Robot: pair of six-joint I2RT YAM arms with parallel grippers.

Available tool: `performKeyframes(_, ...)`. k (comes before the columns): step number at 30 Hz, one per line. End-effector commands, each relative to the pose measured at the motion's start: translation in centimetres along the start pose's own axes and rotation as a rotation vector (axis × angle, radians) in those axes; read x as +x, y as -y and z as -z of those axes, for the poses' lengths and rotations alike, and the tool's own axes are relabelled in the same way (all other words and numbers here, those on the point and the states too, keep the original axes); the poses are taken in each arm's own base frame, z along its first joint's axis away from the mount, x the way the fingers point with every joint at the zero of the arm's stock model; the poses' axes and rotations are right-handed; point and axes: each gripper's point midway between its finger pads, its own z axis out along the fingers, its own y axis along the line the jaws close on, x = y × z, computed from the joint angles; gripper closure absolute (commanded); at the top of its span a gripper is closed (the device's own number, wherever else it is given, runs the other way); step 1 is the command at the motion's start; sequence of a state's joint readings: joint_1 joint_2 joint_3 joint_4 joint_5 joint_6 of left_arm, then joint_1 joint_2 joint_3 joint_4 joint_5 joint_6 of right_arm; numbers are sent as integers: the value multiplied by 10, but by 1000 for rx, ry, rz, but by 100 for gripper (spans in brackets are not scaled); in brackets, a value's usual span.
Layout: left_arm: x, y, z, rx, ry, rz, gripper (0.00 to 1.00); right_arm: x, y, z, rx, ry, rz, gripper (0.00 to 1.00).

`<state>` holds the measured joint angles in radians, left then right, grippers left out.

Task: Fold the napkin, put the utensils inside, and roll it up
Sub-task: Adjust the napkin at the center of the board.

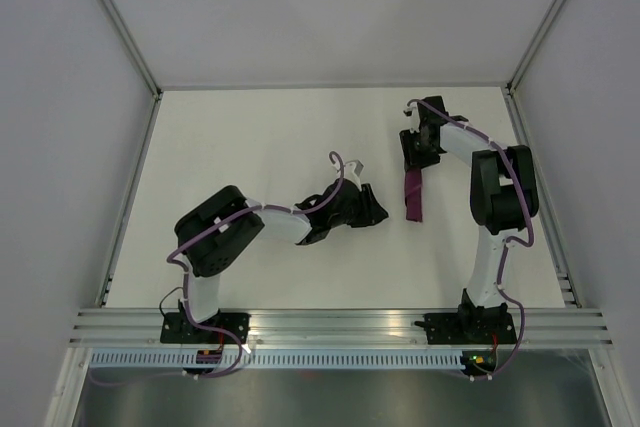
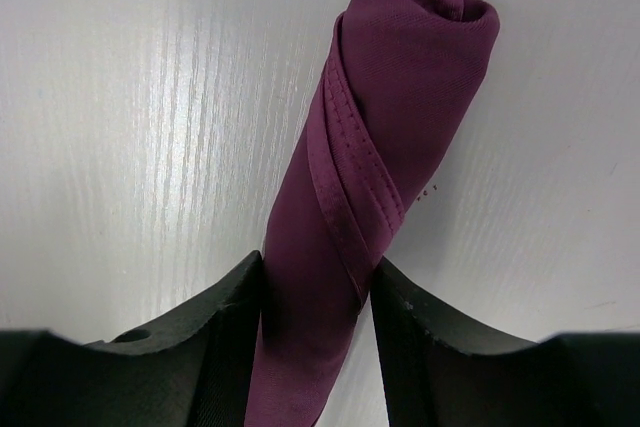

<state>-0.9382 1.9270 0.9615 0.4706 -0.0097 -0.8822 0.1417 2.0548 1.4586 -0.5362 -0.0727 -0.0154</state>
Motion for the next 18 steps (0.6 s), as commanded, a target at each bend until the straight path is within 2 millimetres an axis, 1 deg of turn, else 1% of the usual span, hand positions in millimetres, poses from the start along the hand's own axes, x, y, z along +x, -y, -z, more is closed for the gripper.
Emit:
performKeyframes(1, -14, 5, 10, 16, 32, -49, 56, 20, 12, -13, 65, -85, -6, 47)
performKeyframes(6, -17, 6, 11, 22, 32, -49, 56, 20, 8, -15, 33, -89, 17, 45)
performKeyframes(10, -18, 4, 10, 18, 34, -47, 56, 20, 3, -14, 5, -92, 34, 40)
performKeyframes(14, -18, 2, 9, 15, 35, -47, 56, 14, -1, -9, -20, -79, 40, 36)
performKeyframes(18, -20, 1, 10, 14, 37, -46, 56, 8, -5, -4, -40, -73, 43, 35)
